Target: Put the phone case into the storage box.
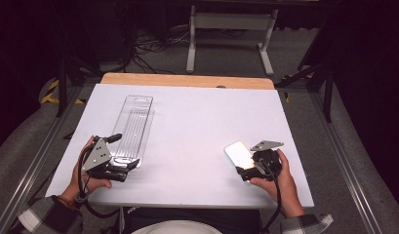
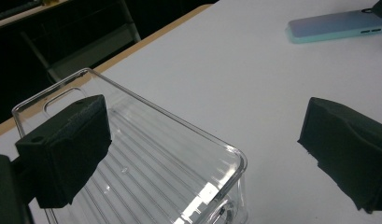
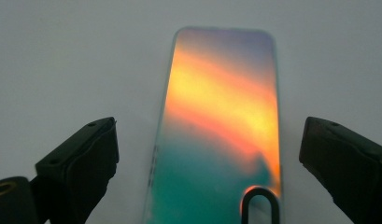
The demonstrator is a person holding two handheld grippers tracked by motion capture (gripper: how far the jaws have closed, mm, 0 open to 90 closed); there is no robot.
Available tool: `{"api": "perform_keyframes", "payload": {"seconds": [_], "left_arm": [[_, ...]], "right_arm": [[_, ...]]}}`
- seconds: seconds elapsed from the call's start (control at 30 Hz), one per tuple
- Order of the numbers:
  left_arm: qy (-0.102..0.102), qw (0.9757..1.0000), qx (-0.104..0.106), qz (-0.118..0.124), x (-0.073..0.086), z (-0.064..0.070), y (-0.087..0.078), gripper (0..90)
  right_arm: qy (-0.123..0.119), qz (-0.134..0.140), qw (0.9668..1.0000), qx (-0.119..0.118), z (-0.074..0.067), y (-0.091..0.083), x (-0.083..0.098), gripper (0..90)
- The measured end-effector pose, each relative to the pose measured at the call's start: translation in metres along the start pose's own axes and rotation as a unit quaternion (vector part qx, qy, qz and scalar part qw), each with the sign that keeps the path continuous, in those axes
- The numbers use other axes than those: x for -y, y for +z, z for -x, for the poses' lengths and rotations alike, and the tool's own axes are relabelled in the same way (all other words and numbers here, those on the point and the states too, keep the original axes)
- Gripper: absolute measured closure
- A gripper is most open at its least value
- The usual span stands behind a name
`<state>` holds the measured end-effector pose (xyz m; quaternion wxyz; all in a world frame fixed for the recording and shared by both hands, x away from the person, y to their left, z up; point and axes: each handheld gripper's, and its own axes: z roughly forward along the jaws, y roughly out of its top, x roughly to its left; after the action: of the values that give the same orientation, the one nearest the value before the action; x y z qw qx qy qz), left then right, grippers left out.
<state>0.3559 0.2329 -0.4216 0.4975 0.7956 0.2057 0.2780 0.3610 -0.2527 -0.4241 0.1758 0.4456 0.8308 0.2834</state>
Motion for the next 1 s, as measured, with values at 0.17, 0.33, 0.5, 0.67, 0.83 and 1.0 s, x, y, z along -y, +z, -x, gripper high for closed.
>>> {"api": "perform_keyframes", "payload": {"seconds": [0.17, 0.33, 0.5, 0.67, 0.83, 1.0], "left_arm": [[-0.001, 1.0, 0.005, -0.004, 0.001, 0.001, 0.001, 2.6], [0.004, 0.9999, 0.008, -0.007, 0.0, 0.002, 0.002, 2.7], [0.002, 0.9999, 0.013, -0.01, 0.001, 0.003, 0.003, 2.8], [0.003, 0.9998, 0.016, -0.012, 0.001, 0.003, 0.004, 2.9], [0.001, 0.9997, 0.021, -0.015, 0.001, 0.004, 0.005, 2.9], [0.007, 0.9997, 0.02, -0.016, 0.001, 0.004, 0.006, 2.9]], "right_arm": [[0.0, -0.028, 0.9996, -0.01, 0.001, 0.009, 0.003, 4.5], [0.009, -0.042, 0.999, -0.009, 0.005, 0.015, 0.005, 4.6], [0.006, -0.061, 0.9981, 0.001, 0.007, 0.022, 0.007, 5.4], [0.004, -0.061, 0.9981, 0.0, 0.008, 0.022, 0.007, 5.9], [0.008, -0.057, 0.9984, 0.003, 0.008, 0.021, 0.007, 9.1], [0.006, -0.053, 0.9985, 0.003, 0.007, 0.02, 0.006, 15.2]]}}
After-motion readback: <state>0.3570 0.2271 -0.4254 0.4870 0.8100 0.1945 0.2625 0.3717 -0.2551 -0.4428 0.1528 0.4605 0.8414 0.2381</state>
